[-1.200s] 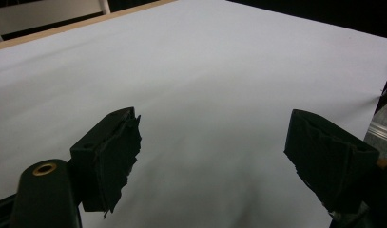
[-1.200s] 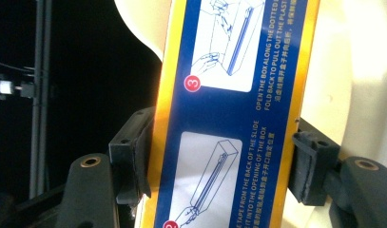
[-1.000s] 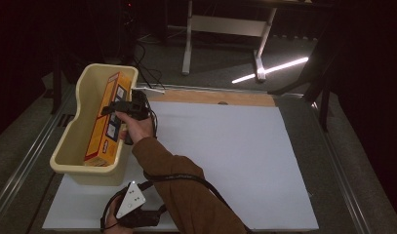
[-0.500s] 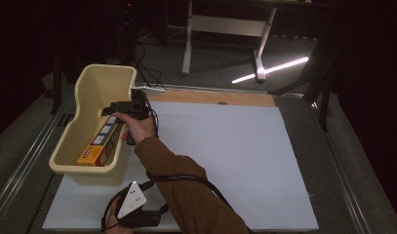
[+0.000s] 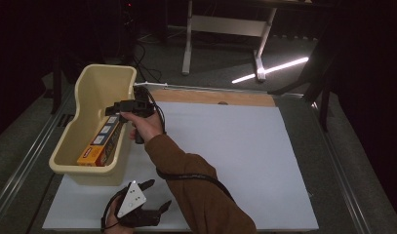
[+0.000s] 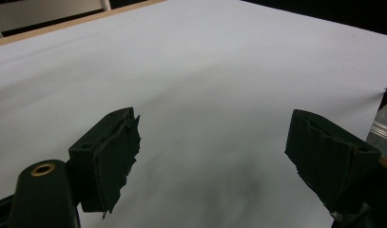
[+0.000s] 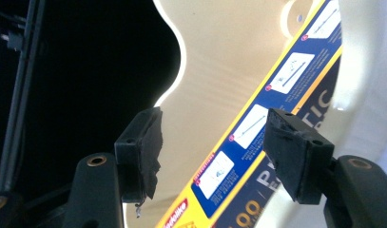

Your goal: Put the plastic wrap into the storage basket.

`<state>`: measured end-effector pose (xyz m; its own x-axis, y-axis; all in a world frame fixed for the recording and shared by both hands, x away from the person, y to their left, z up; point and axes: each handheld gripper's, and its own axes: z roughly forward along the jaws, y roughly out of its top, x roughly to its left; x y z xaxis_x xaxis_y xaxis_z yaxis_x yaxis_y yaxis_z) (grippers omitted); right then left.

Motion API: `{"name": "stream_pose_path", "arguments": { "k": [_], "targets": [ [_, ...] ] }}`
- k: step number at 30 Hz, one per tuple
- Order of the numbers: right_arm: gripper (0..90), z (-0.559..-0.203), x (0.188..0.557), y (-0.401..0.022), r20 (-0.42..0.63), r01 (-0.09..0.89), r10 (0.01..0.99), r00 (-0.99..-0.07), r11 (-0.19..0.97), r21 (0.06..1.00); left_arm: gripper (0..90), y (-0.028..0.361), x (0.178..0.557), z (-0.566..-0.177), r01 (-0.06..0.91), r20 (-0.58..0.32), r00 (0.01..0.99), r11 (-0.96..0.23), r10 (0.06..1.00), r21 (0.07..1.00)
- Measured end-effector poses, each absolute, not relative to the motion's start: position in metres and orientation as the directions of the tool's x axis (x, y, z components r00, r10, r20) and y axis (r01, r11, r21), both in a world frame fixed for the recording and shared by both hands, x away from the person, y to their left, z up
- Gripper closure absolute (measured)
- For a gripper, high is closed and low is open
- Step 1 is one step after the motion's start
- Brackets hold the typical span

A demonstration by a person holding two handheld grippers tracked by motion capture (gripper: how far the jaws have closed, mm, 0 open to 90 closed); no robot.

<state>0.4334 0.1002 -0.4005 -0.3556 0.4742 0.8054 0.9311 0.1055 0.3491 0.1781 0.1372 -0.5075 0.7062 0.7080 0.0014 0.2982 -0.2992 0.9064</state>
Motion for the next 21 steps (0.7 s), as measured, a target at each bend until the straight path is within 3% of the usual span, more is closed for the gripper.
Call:
{"name": "stream_pose_path", "arguments": {
  "k": [10, 15, 21],
  "targets": [
    [38.1, -0.39, 0.429, 0.071, 0.689, 0.854, 0.522, -0.503, 0.177, 0.49, 18.0, 0.14, 0.18, -0.506, 0.297, 0.002, 0.695, -0.289, 0.719, 0.91],
    [41.7, -0.392, 0.423, 0.038, 0.55, 0.768, 0.574, -0.607, 0.245, 0.592, 18.0, 0.142, 0.181, -0.505, 0.304, -0.007, 0.688, -0.279, 0.725, 0.911],
    [43.8, -0.397, 0.42, 0.003, 0.453, 0.714, 0.612, -0.648, 0.283, 0.64, 17.6, 0.144, 0.183, -0.505, 0.326, -0.009, 0.666, -0.28, 0.746, 0.903]
  ]
}}
